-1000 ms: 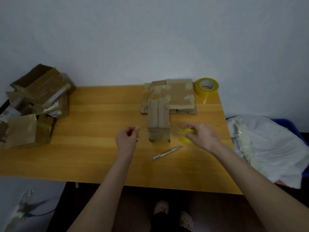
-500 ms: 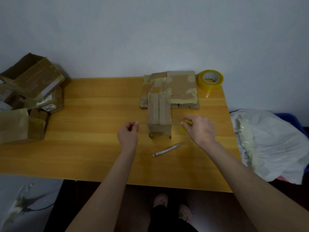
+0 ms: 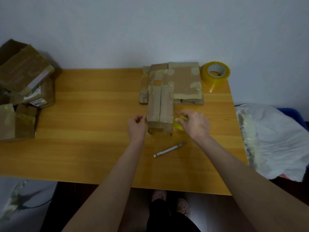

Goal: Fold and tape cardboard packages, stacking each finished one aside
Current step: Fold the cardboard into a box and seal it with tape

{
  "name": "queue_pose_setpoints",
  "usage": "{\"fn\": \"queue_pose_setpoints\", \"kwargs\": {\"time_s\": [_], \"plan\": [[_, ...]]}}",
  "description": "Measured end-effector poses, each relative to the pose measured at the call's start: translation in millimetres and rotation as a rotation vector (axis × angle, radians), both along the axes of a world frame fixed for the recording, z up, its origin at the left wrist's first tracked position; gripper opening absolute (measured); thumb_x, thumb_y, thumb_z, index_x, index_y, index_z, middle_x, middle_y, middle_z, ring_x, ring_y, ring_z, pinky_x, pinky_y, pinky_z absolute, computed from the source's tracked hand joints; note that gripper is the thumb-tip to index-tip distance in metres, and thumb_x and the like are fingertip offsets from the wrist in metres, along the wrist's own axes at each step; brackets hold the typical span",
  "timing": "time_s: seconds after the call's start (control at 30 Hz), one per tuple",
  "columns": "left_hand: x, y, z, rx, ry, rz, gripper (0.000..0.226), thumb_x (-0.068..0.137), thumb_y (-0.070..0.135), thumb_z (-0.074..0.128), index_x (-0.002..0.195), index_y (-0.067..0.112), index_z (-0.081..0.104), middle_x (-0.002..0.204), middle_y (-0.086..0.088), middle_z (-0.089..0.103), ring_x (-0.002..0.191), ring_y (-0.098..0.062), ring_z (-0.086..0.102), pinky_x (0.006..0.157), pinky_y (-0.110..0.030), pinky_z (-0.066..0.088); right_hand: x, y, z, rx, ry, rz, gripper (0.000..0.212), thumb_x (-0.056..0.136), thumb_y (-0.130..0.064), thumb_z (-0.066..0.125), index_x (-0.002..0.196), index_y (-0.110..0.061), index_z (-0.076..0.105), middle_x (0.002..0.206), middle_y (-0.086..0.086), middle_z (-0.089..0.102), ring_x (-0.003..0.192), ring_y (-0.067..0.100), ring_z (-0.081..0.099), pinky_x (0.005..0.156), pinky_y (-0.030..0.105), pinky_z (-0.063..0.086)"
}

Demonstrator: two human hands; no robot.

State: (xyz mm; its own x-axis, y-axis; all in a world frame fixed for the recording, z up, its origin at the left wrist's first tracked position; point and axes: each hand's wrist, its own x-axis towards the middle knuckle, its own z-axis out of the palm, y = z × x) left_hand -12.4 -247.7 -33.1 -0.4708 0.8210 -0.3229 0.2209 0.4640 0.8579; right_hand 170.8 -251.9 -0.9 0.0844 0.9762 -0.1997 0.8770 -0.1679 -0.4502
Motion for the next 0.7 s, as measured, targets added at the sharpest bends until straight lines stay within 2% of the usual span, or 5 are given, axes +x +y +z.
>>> {"fn": "queue_pose_setpoints", "kwargs": {"time_s": [0.1,0.27,0.4,0.5,0.7], "plan": [[-1,6,-2,0.02,-0.057,0.044,0.011,0.092,0.018,0.06,0.098,0.026,0.056,0.106,0.002,0.06,0.095,-0.018,0.062,0.084,-0.04,0.055,-6,2,-4,-0.002,0.069,-0.007,0.026,0.092,-0.042,0.06,0.116,-0.035,0.064,0.109,-0.003,0.07,0.095,0.021,0.065,0.073,0.033,0.054],[2,-12,21,0.221,0.309,0.024,0.012,0.092,0.01,0.057,0.095,0.019,0.064,0.101,0.001,0.048,0.091,-0.013,0.05,0.079,-0.029,0.047,-11,0,-5,-0.016,0.079,-0.034,0.027,0.092,-0.044,0.06,0.117,-0.034,0.063,0.114,-0.008,0.068,0.097,0.018,0.065,0.065,0.027,0.048],[17,-48,15,0.63,0.629,-0.441,0.031,0.09,0.008,0.043,0.107,0.007,0.069,0.108,-0.011,0.06,0.102,-0.022,0.056,0.09,-0.034,0.05,-10,-1,-6,-0.023,0.101,-0.035,0.029,0.091,-0.044,0.06,0.118,-0.033,0.063,0.114,-0.007,0.068,0.096,0.018,0.065,0.064,0.026,0.046],[21,-40,-6,0.625,0.904,-0.768,0.044,0.09,0.011,0.038,0.13,0.008,0.057,0.136,-0.01,0.055,0.128,-0.035,0.048,0.105,-0.054,0.039,-3,-3,-9,-0.046,0.221,0.008,0.04,0.087,-0.039,0.067,0.124,-0.028,0.059,0.122,-0.006,0.065,0.11,0.019,0.062,0.079,0.031,0.051],[13,-22,-19,0.577,1.037,-0.775,0.068,0.077,-0.006,0.067,0.137,0.02,0.05,0.145,-0.005,0.046,0.132,-0.032,0.044,0.112,-0.047,0.027,33,-17,-26,-0.14,0.382,0.088,0.045,0.086,-0.032,0.07,0.126,-0.017,0.058,0.124,0.003,0.063,0.116,0.022,0.057,0.09,0.035,0.047]]}}
